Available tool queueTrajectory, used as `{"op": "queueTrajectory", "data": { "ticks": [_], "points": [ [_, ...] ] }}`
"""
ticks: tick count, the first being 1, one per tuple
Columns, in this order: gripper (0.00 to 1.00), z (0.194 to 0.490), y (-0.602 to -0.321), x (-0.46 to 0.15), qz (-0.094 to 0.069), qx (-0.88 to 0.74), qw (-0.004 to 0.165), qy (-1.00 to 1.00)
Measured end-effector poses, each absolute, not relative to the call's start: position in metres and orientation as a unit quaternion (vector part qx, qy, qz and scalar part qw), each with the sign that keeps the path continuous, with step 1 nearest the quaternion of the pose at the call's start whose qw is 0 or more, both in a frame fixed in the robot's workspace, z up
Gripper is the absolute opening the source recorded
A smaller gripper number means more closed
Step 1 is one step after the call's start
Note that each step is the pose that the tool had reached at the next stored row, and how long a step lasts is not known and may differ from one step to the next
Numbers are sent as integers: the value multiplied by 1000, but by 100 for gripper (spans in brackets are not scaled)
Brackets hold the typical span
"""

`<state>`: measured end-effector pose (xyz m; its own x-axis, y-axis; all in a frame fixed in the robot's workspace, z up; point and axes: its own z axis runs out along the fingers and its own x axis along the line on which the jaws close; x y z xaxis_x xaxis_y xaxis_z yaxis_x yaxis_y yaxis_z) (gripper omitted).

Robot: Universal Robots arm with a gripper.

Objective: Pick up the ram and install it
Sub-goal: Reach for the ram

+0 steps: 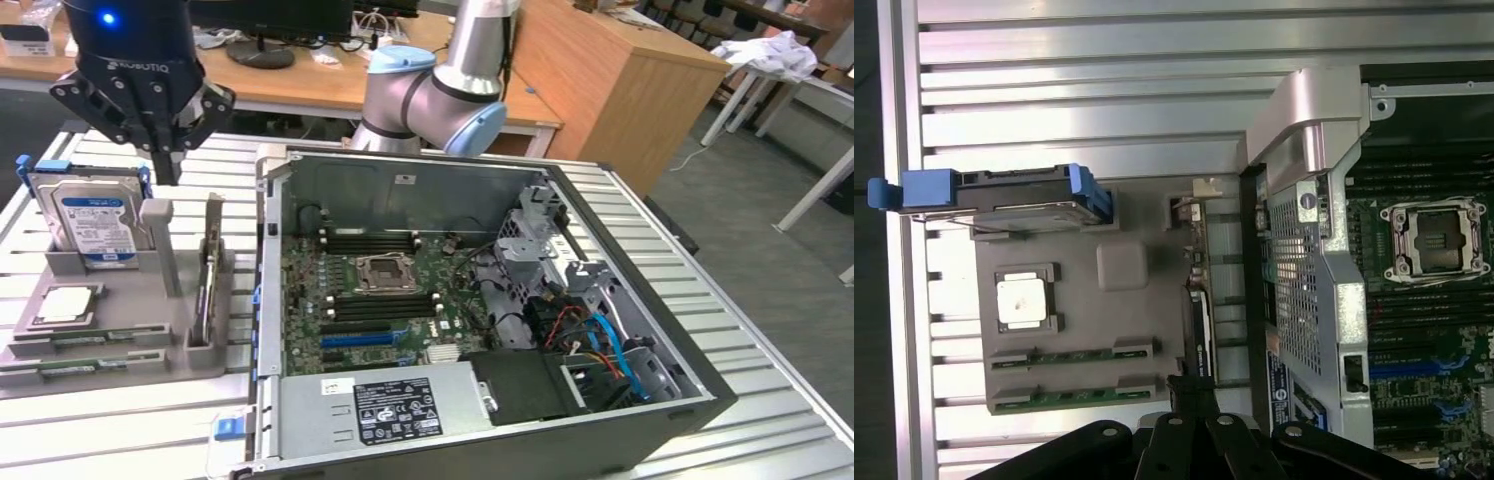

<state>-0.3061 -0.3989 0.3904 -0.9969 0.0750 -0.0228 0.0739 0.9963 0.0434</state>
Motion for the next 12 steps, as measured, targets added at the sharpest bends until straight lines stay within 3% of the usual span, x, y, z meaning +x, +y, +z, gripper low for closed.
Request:
{"op": "queueTrajectory", "data": {
  "ticks": [12],
  "points": [
    [11, 390, -399, -318, 21, 37, 12, 999]
  ]
}}
